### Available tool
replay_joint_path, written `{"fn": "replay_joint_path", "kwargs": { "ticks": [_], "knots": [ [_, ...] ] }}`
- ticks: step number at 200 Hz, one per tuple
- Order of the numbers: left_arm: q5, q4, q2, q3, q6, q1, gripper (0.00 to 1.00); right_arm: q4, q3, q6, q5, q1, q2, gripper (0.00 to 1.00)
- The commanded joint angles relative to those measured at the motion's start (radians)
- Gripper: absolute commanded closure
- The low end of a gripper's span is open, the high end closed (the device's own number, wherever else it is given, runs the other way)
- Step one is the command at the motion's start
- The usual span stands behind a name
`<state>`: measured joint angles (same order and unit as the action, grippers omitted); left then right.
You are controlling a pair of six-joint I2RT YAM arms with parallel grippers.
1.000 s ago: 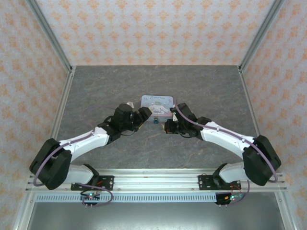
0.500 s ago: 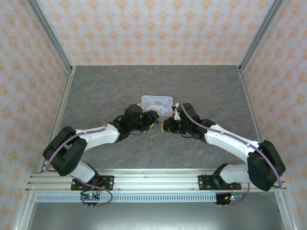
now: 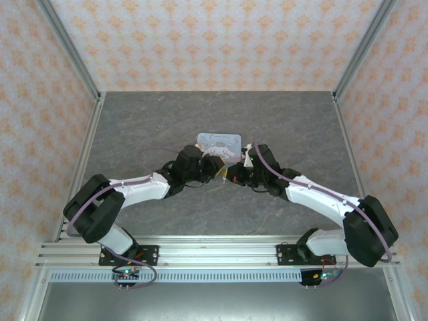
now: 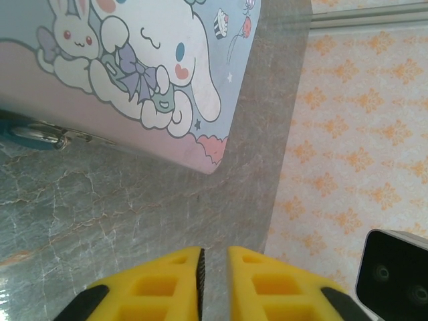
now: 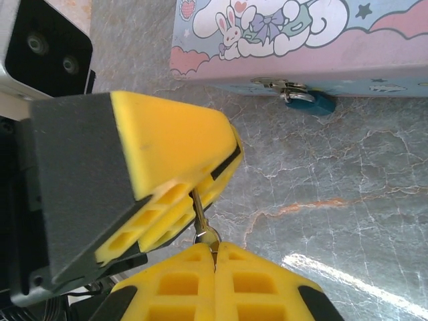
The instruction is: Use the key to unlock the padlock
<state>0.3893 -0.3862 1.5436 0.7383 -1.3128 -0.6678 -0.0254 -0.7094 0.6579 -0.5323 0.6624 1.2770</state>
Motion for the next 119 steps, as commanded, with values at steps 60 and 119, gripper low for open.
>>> {"fn": "replay_joint_path", "kwargs": {
  "ticks": [60,119],
  "knots": [
    [-0.006,-0.037,0.004,0.025,0.004,-0.012,1.00,0.055,0.027,0.022,-0.007,-0.021,-0.039,0.90],
    [-0.015,-0.051,-0.031,0.057,0.079,-0.010,1.00,0.304,0.180,0.198,-0.011,-0.160,-0.212,0.51]
  ]
}}
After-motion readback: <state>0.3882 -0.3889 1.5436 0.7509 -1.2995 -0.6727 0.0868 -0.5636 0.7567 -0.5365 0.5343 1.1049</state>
